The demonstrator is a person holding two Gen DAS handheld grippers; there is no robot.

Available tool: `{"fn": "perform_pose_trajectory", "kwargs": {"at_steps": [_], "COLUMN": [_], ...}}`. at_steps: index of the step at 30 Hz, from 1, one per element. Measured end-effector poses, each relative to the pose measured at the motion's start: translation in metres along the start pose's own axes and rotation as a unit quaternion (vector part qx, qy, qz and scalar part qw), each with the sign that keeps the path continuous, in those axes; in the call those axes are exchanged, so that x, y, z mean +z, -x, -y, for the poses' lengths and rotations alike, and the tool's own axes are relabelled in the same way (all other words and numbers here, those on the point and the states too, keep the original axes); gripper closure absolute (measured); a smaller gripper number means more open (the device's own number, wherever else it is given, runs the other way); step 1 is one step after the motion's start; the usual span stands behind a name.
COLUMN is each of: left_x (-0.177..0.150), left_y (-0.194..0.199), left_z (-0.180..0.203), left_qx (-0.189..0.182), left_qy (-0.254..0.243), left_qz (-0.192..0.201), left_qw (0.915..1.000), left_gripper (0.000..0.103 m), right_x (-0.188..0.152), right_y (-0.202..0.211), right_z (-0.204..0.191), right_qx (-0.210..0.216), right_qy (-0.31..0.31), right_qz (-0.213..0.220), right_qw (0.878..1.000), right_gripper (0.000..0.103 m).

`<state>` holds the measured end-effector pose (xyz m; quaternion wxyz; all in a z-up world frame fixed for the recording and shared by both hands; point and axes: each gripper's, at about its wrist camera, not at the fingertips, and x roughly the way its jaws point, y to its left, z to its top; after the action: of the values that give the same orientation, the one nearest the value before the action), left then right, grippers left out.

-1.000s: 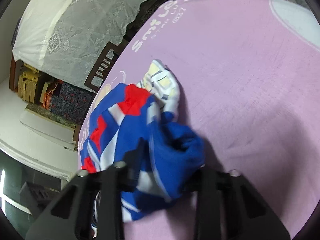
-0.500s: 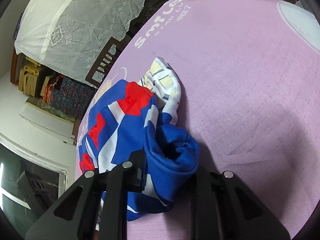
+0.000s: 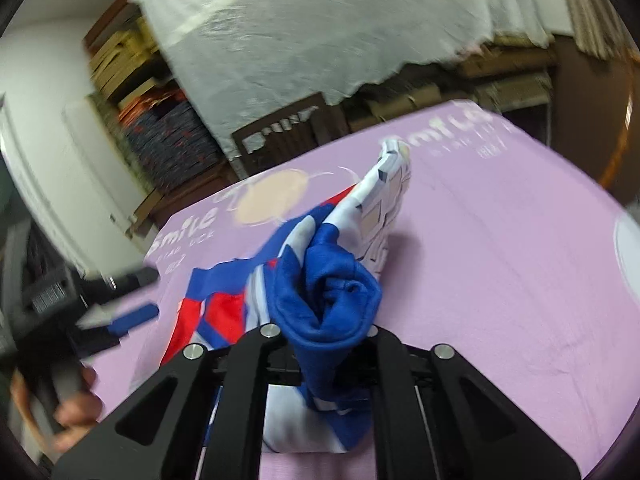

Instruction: Fold large clothes

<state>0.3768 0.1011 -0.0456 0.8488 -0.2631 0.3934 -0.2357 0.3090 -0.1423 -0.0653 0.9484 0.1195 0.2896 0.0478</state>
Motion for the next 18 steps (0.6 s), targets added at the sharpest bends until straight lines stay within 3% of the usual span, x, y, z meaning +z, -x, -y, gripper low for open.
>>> {"fn": "perform_pose_trajectory", "kwargs": {"at_steps": [9,15,18], "left_x": [-0.006,-0.008,-0.011], "left_y": [-0.041,-0.064,-0.071], "left_z": [0.075,0.055,0.055], "left_qx": [-0.101,-0.095,-0.110], "left_qy": [-0.077,-0.057,-0.060], "left_qz": [-0.060,-0.093,-0.108], "left_qw": [0.9901,0.9895,0.9862], "left_gripper": [0.005,0.005,0.005], "right_x": [-0.017,-0.029,-0.037], "right_y": [-0.002,-0.008,-0.005], "right_z": [-0.033,-0.044,-0.054], "right_qx": [-0.001,0.013,0.014], "right_qy": [0.075,0.106,0.136], "right_qz": [0.009,0.009,0.012], "right_qw": [0.997,0.994,0.991], "right_gripper": [0.094,0.092,0.092]}}
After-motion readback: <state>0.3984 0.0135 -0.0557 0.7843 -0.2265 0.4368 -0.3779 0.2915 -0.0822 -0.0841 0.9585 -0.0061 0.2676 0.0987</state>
